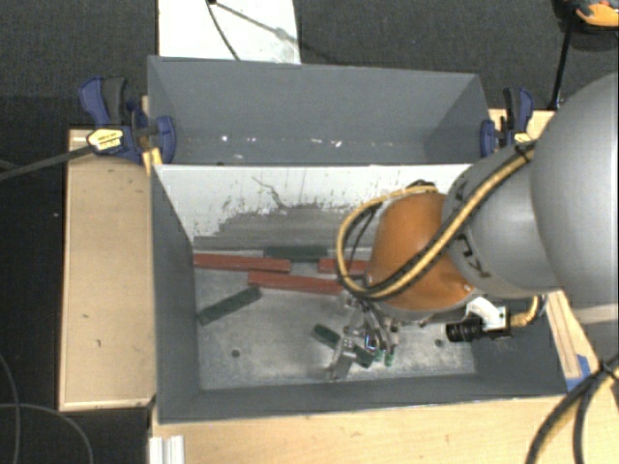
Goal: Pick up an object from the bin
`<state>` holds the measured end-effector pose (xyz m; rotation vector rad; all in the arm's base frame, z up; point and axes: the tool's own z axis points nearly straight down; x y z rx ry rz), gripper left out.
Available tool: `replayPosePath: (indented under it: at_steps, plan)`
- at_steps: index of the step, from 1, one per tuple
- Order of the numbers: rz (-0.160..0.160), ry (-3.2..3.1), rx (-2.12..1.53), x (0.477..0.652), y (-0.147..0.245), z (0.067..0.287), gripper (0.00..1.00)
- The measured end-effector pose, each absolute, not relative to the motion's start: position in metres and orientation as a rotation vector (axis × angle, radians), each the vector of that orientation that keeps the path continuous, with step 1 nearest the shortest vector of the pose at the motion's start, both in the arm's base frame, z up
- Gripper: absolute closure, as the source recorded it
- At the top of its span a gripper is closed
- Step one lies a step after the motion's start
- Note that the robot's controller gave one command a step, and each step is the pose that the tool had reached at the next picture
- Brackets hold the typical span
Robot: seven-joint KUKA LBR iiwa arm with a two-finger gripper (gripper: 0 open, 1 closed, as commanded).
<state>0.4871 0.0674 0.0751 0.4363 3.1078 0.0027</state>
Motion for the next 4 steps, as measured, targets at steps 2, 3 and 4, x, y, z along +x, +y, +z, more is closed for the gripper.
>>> replayPosePath:
  at_steps: [2,3,4]
  plan:
    - [0.003,3.108,0.457,0.485,0.066,0.06,1.0]
    - [0.001,3.112,0.457,0.483,0.066,0.066,1.0]
    - [0.0,3.113,0.458,0.483,0.066,0.087,1.0]
